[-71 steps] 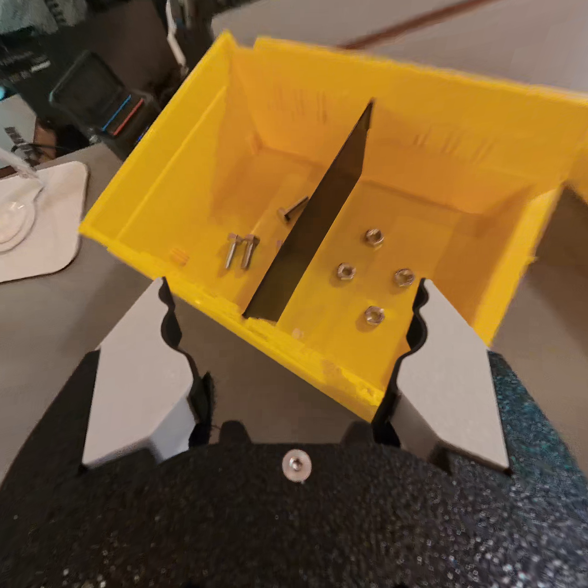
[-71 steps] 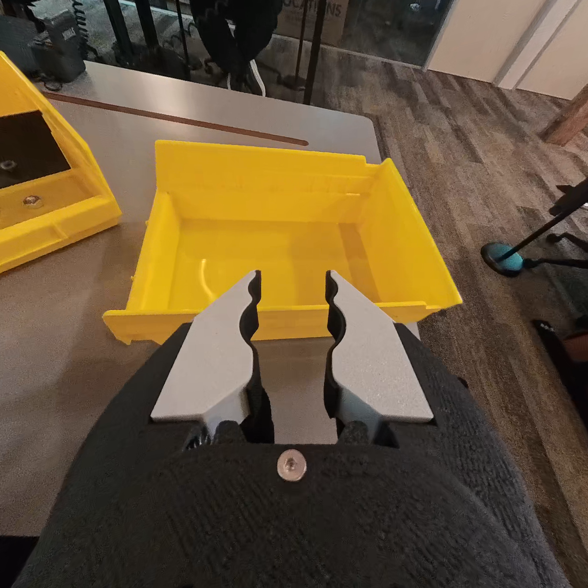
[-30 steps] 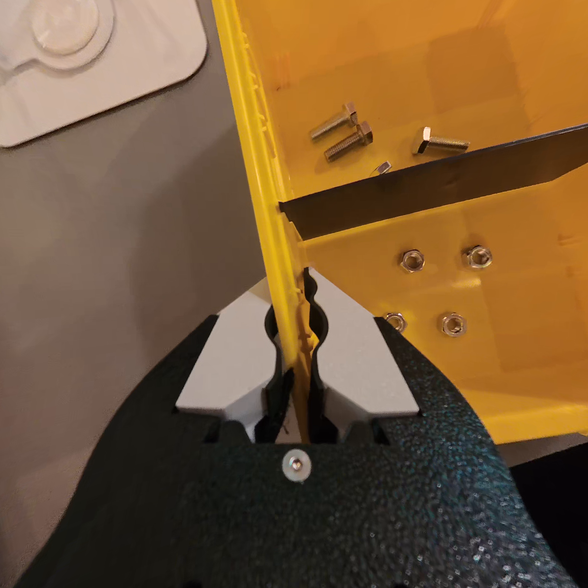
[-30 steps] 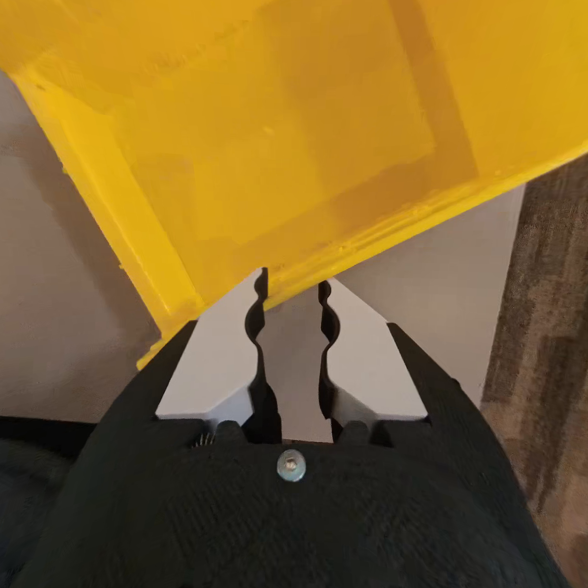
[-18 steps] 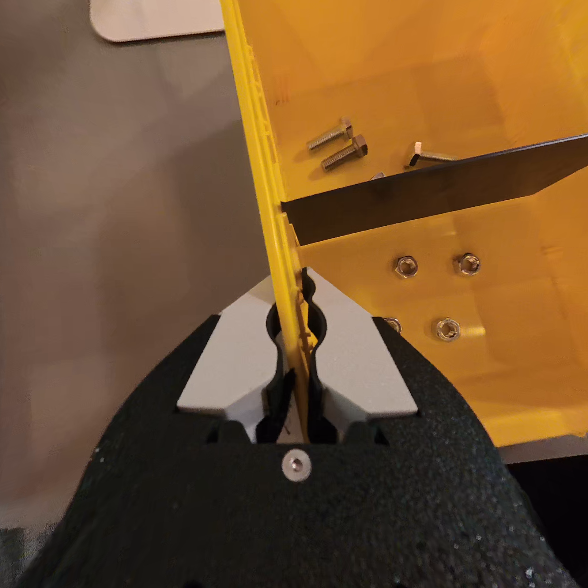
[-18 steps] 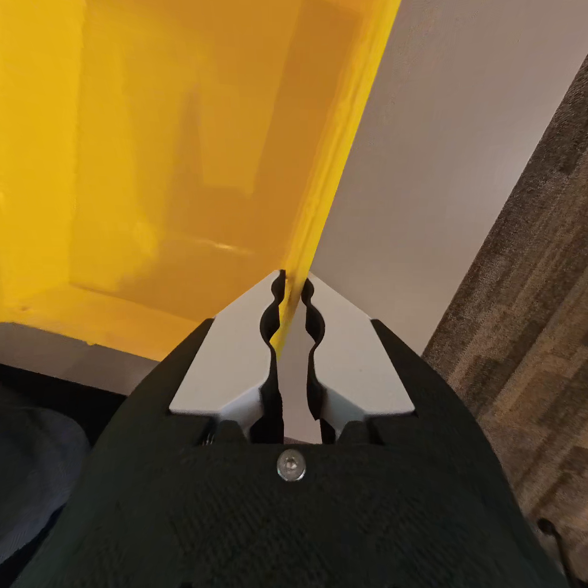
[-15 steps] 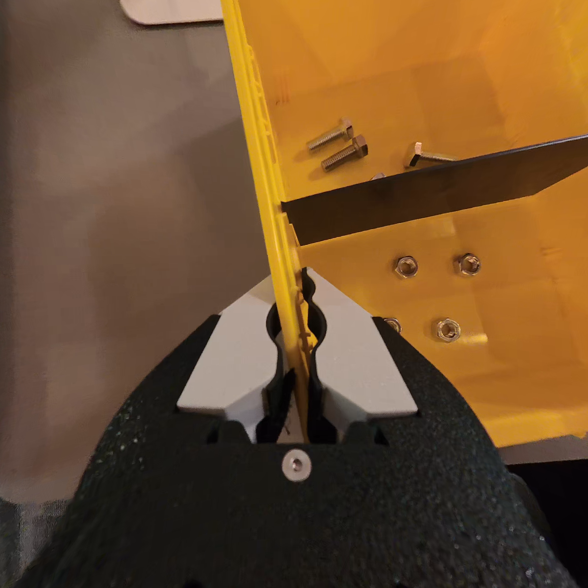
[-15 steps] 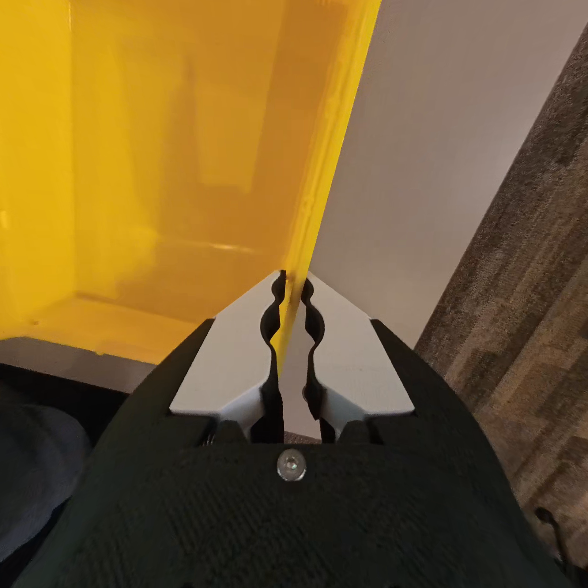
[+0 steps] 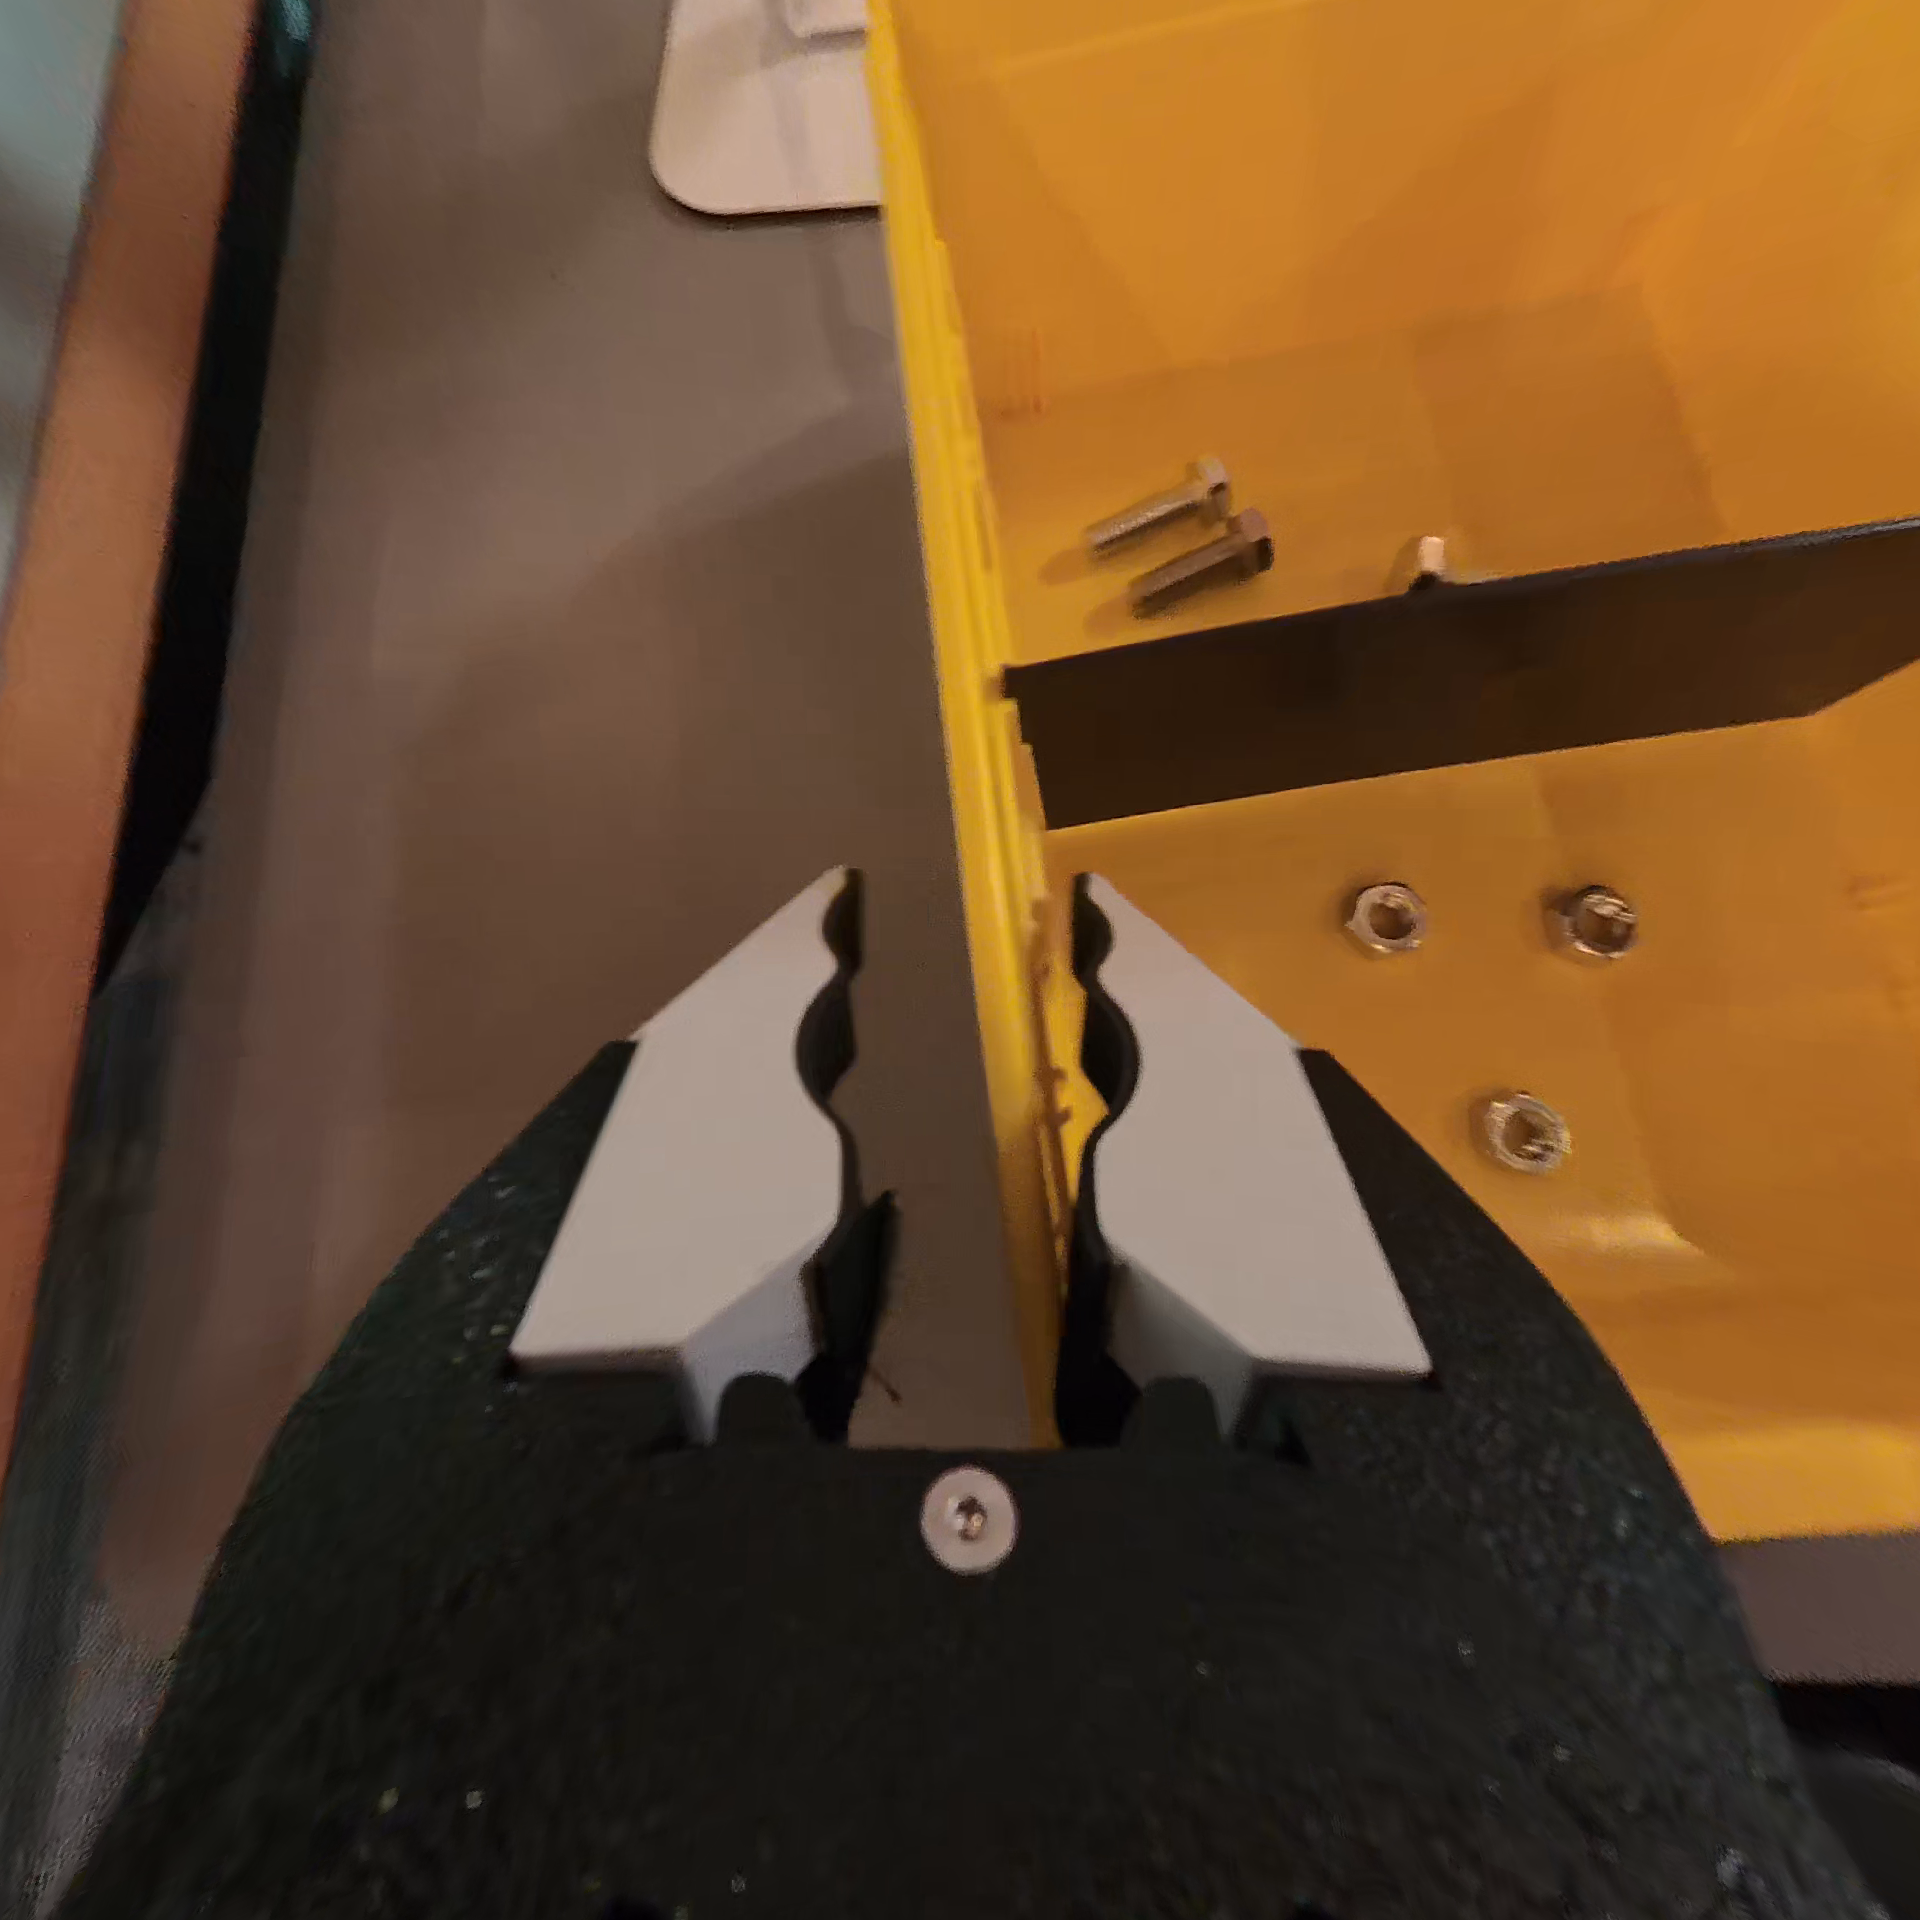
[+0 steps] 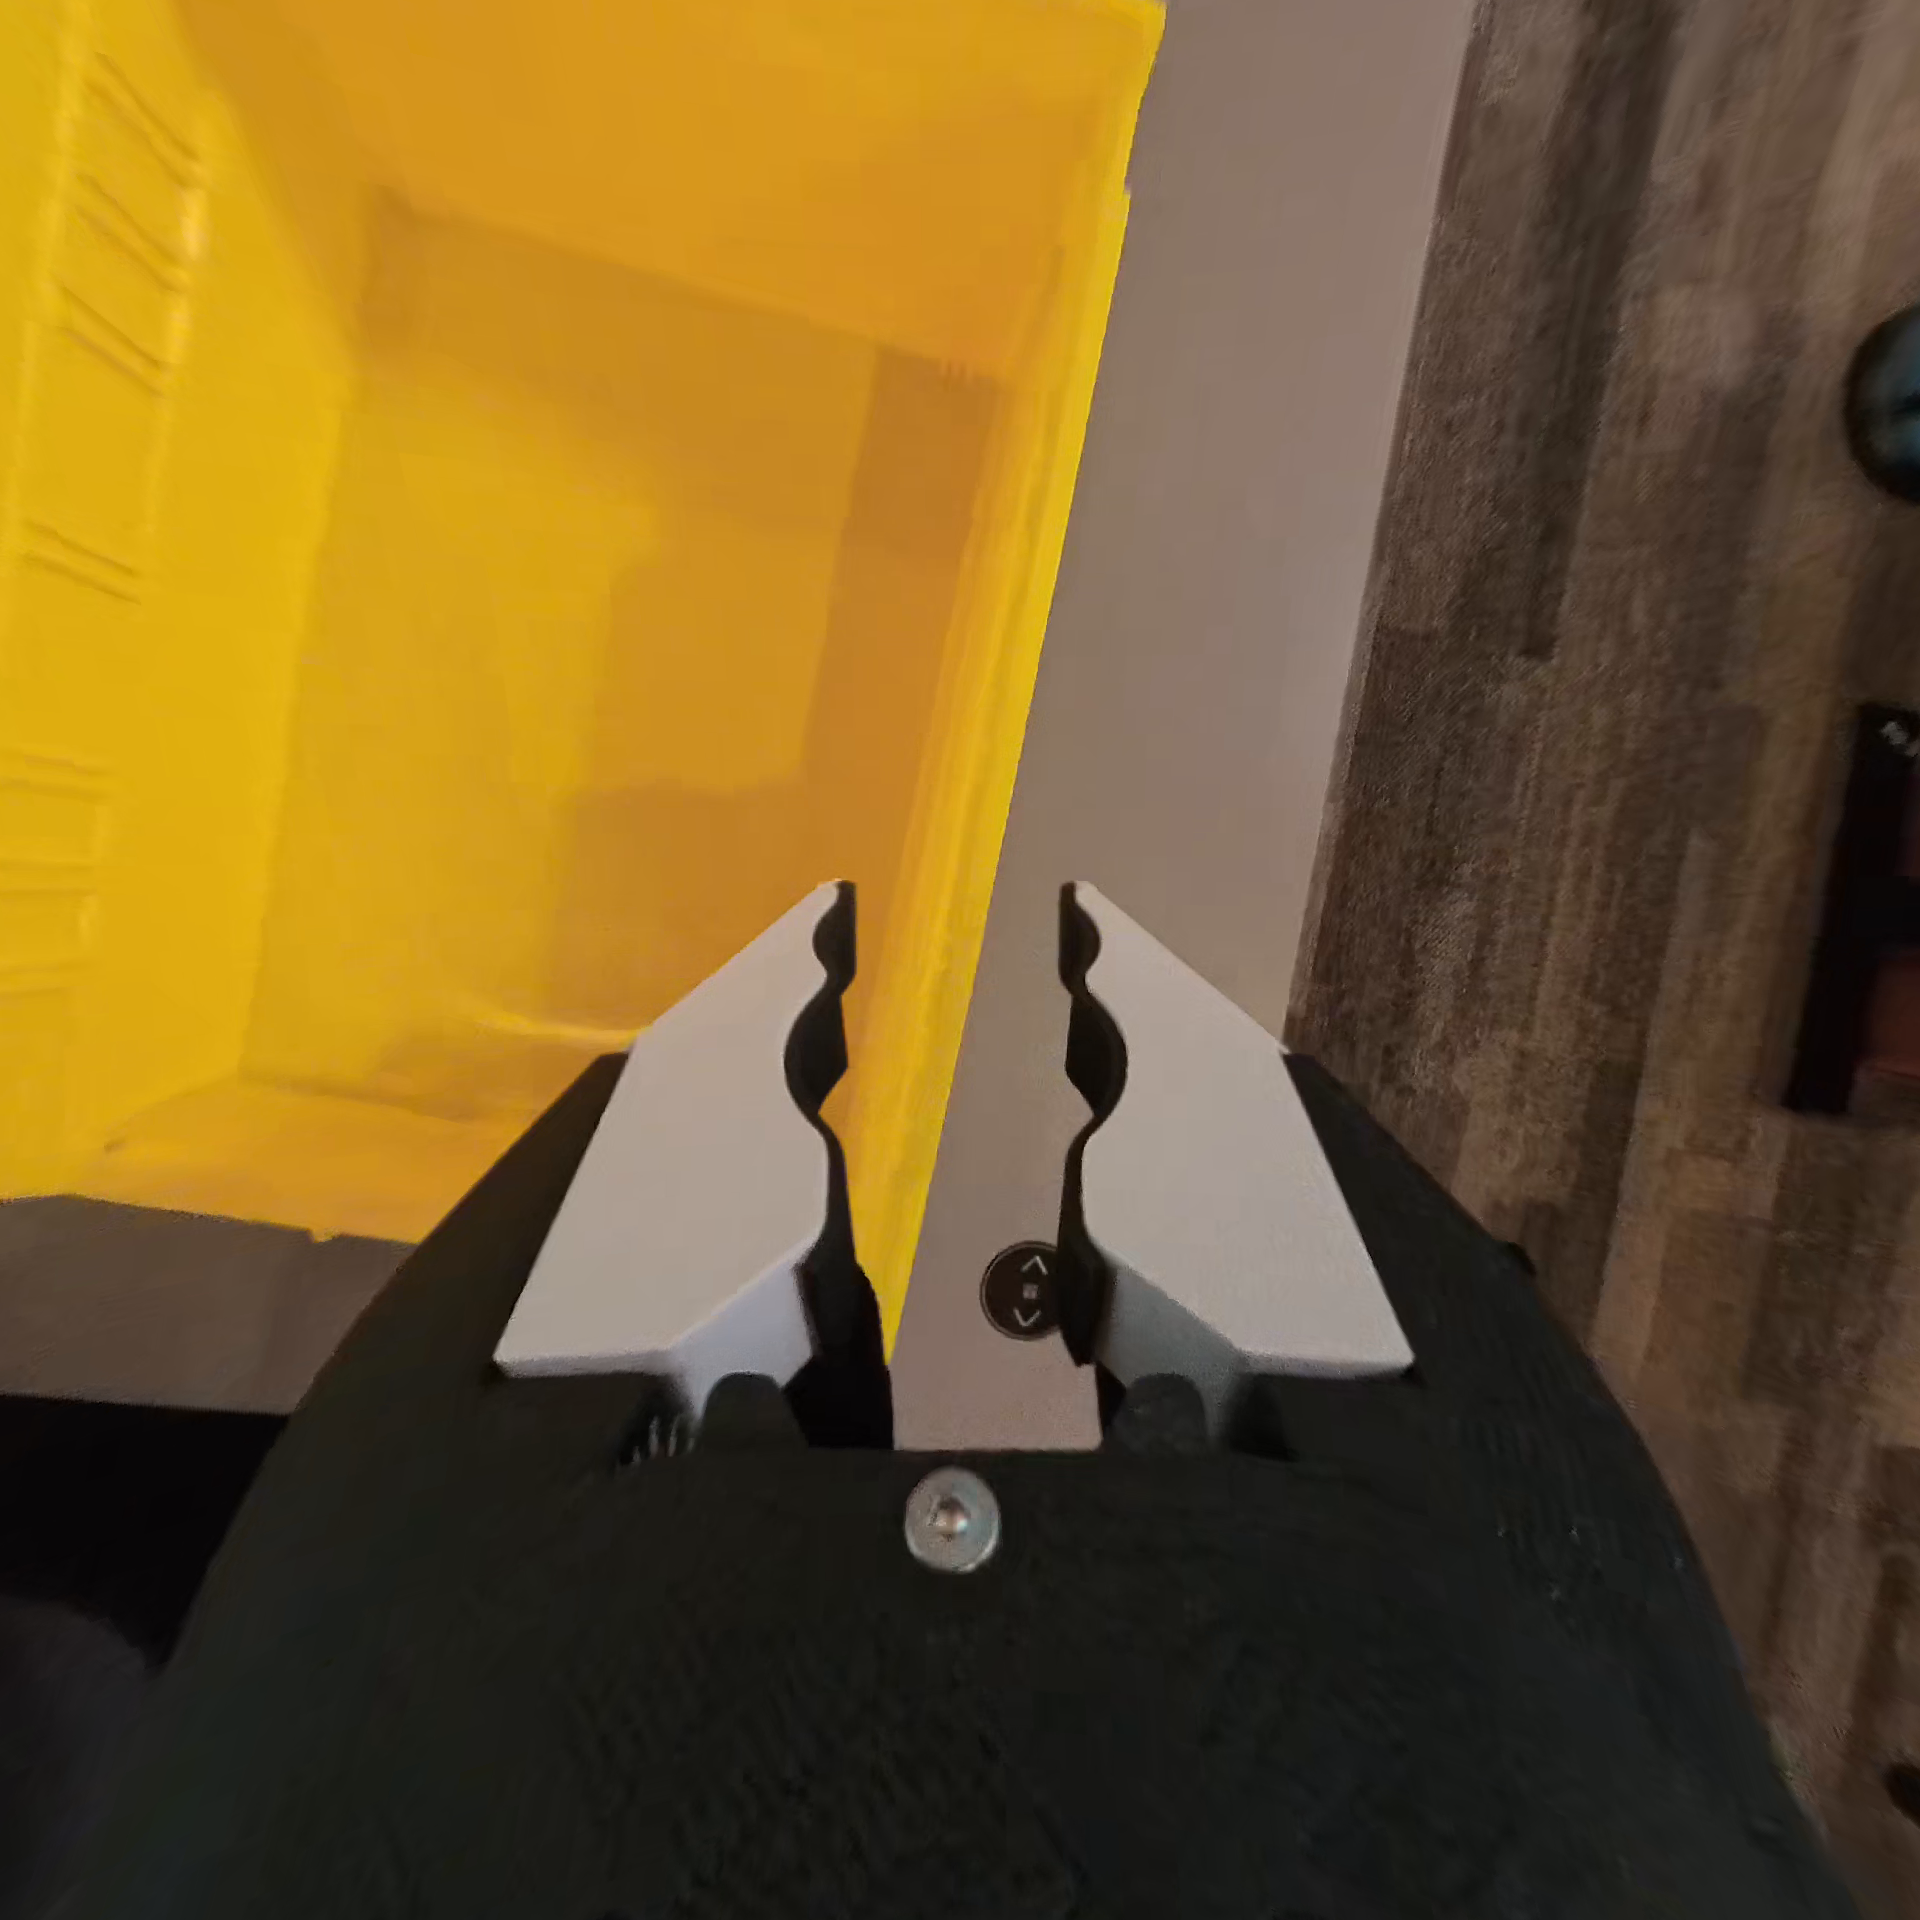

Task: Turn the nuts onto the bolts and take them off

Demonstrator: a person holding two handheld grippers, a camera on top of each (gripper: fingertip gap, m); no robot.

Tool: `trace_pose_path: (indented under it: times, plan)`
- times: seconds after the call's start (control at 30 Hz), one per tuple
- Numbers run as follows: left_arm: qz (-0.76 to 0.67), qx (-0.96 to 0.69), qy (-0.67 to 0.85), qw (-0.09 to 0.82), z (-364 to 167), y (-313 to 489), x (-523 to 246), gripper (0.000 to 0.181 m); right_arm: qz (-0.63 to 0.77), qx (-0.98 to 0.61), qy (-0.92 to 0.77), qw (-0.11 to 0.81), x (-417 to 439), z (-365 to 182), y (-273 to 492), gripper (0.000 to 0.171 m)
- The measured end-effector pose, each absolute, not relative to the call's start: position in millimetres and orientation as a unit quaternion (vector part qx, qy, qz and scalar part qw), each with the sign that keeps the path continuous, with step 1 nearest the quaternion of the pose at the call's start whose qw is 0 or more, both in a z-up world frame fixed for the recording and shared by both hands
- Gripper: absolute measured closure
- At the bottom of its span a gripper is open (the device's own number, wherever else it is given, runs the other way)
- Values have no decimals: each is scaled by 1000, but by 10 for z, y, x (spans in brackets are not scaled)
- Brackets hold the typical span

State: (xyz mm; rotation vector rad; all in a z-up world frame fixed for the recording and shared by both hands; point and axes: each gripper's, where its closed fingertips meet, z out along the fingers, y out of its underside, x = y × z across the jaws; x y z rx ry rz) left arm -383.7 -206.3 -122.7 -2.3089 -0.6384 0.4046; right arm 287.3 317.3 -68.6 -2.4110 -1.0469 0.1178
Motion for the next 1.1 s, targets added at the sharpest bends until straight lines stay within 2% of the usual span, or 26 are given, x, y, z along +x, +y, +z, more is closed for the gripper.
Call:
trace_pose_path:
  times: [0.03, 0.07, 0.17, 0.3, 0.37, 0.47, 0.6, 0.73, 0.83, 0.93, 1.03, 1.1]
  plan:
    - [177, -884, -259, 345, -1216, -2130, -3874, 127, 44, -877, -383, 286, 2840, -553, 3160, 130]
    - [205, -877, -272, 340, -1190, -2211, -3912, 112, 39, -864, -382, 326, 2800, -404, 3153, 128]
    - [289, -842, -304, 340, -961, -2390, -3943, 94, 37, -797, -391, 459, 2522, 71, 3022, 123]
    - [390, -803, -298, 338, -435, -2418, -3825, 90, 85, -682, -427, 588, 1814, 511, 2513, 123]
    - [405, -800, -273, 349, -257, -2299, -3676, 94, 129, -636, -455, 609, 1373, 556, 2167, 123]
    - [355, -812, -246, 393, -197, -1969, -3395, 91, 207, -572, -495, 621, 674, 502, 1649, 124]
    - [330, -825, -208, 409, -150, -1655, -3172, 90, 281, -515, -493, 642, -132, 344, 1332, 133]
    - [323, -829, -170, 424, -89, -1426, -2989, 92, 324, -489, -442, 679, -756, 62, 1458, 148]
    - [320, -829, -151, 433, -60, -1346, -2884, 95, 303, -501, -404, 703, -998, -292, 1701, 158]
    - [330, -821, -144, 443, 0, -1351, -2878, 103, 255, -486, -436, 713, -1123, -630, 1764, 169]
    - [314, -805, -152, 481, 81, -1380, -2925, 113, 248, -445, -469, 721, -1172, -642, 1649, 171]
    - [252, -787, -176, 535, 134, -1358, -2933, 94, 251, -431, -482, 720, -1218, -662, 1598, 171]
